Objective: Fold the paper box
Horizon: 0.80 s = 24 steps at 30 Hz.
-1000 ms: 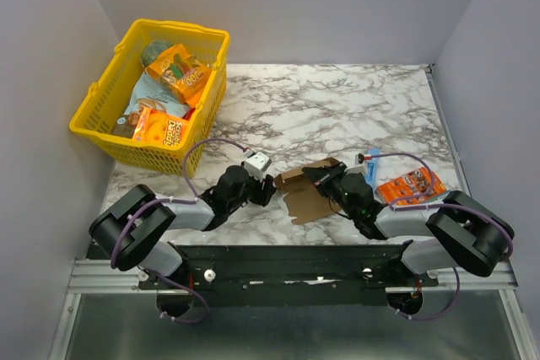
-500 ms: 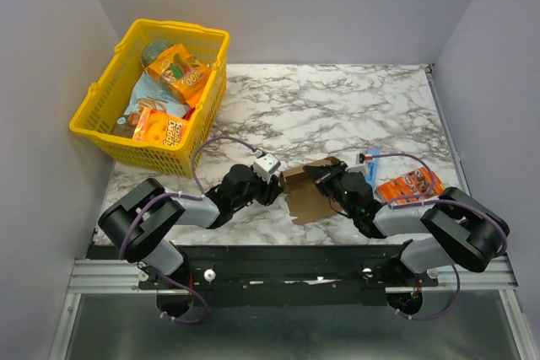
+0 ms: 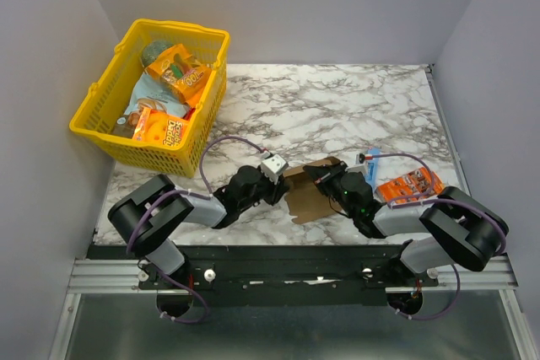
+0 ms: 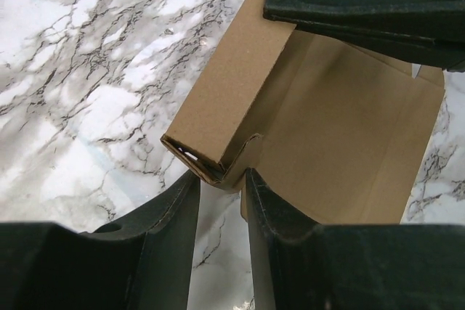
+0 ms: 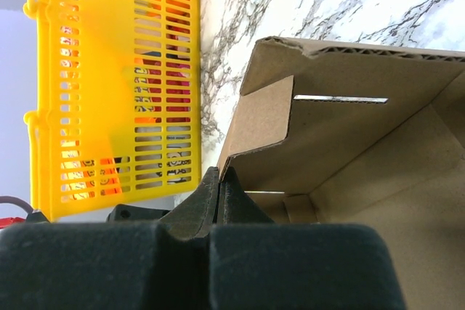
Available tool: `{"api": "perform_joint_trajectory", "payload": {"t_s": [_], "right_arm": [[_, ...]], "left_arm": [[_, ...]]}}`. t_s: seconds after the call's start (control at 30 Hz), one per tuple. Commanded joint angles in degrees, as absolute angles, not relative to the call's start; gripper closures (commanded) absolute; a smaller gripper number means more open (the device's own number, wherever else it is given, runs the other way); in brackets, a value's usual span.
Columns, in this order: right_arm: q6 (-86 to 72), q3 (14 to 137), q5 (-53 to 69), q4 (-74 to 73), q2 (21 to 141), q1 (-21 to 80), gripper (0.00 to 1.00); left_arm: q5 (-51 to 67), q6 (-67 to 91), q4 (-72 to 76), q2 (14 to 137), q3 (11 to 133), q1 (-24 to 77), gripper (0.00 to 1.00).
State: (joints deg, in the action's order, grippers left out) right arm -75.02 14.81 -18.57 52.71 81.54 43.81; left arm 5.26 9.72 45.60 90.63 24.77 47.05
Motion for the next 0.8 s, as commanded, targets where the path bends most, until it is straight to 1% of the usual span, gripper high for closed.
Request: {"api": "perform_joint_trajectory", "payload": {"t_s": [0.0, 0.2, 0.4, 0.6, 0.7, 0.73, 0.77], "right_arm": [[-73.65, 14.59, -18.02, 49.75, 83.23, 43.95, 1.0], [-73.74, 14.59, -17.49, 50.62, 84.11, 43.95, 1.0], [-74.35, 14.41, -17.4, 50.63, 84.29, 43.95, 1.0], [-74.53, 14.77, -17.49, 49.22, 83.76, 43.95, 1.0], [-74.53, 14.77, -17.58, 49.04, 83.58, 43.95, 1.0], [-74.53, 14.77, -17.58, 48.61, 83.41, 44.03, 0.99], [-74.62, 14.77, -17.93, 48.26, 83.23, 43.95, 1.0]], "left_arm": [[-4.02, 10.81, 49.3, 92.81, 26.1, 48.68, 0.61], [-11.68, 14.15, 54.22, 95.36, 25.75, 50.71, 0.6], [-23.19, 14.24, 61.78, 98.35, 24.7, 53.78, 0.59], [-27.76, 11.61, 67.67, 100.63, 24.69, 55.19, 0.59], [-31.27, 11.25, 66.63, 101.6, 25.75, 55.72, 0.67], [-32.68, 11.34, 65.66, 101.78, 26.19, 55.9, 0.74], [-33.83, 11.25, 63.83, 101.95, 26.45, 56.07, 0.76]]}}
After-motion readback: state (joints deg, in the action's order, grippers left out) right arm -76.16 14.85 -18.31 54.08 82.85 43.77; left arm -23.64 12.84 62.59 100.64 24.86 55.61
